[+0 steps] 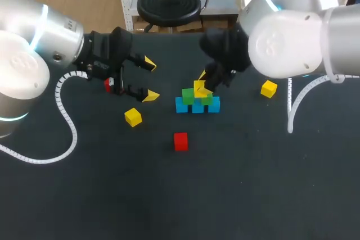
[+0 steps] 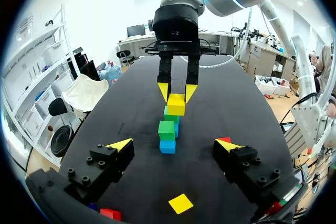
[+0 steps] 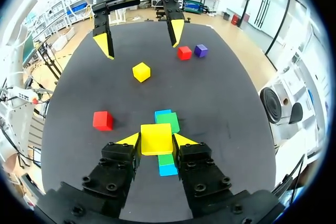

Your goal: Place the blue cubes, place green cubes on the blue cubes, place the yellow cubes on the green cubes, then place the red cubes on the yellow cubes, and place purple cube on the red cubes.

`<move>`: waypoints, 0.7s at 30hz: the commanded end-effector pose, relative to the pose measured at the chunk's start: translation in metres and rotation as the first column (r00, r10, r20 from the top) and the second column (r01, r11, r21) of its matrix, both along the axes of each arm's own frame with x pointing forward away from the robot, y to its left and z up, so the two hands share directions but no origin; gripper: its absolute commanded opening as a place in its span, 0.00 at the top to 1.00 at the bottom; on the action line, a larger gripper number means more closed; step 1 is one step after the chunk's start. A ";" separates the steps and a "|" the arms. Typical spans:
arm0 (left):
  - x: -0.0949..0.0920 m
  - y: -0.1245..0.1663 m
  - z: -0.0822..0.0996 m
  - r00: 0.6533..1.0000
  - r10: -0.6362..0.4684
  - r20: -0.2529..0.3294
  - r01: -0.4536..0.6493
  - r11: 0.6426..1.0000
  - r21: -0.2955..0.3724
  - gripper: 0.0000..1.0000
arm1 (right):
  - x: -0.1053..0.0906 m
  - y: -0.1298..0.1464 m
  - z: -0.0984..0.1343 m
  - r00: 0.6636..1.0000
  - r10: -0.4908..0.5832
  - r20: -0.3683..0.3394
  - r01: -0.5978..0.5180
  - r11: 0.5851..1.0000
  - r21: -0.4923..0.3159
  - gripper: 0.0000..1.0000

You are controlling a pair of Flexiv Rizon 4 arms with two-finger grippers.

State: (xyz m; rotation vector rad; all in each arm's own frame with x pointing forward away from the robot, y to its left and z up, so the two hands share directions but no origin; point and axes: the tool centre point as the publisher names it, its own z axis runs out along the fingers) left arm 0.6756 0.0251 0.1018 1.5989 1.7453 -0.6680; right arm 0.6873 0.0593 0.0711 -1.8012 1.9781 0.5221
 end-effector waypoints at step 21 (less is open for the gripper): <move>-0.001 0.001 -0.001 1.000 -0.001 0.005 0.001 1.000 -0.007 0.00 | 0.005 0.002 -0.004 1.000 -0.006 0.002 0.006 1.000 0.002 1.00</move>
